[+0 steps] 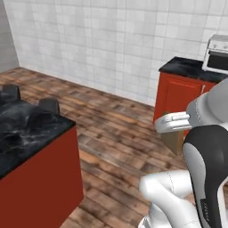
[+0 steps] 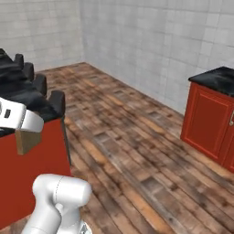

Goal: Start the toaster. Once the lever pops up, take the bread to the plate on the dining counter.

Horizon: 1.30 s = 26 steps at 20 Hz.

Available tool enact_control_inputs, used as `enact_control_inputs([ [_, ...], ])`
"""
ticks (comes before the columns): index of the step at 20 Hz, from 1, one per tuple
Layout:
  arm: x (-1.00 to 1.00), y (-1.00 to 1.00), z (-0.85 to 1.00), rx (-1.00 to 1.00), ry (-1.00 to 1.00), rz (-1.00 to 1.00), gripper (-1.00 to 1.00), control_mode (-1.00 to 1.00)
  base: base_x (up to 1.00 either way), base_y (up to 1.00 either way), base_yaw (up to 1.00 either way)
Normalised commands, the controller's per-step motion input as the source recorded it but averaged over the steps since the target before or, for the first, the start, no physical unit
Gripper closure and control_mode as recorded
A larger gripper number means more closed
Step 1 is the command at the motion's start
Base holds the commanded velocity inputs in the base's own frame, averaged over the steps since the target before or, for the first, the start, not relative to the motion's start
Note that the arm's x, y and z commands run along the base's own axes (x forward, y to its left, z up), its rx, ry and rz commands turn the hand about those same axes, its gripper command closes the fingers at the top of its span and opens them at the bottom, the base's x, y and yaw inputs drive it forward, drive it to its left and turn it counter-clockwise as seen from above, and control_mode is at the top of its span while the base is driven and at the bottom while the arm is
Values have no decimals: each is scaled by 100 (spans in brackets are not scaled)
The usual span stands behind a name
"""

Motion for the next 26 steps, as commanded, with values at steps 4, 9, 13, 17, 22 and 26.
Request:
enact_control_inputs([
  [4, 0, 0, 0, 0, 0, 0, 100, 100, 61, -100, 30],
  [9, 0, 0, 0, 0, 0, 0, 100, 100, 61, -100, 30],
  [13, 0, 0, 0, 0, 0, 0, 100, 100, 58, -100, 30],
  [17, 0, 0, 0, 0, 0, 0, 100, 100, 57, -100, 30],
  [22, 0, 0, 0, 0, 0, 0, 100, 100, 55, -100, 31],
  [26, 0, 0, 0, 0, 0, 0, 100, 100, 61, -96, 33],
])
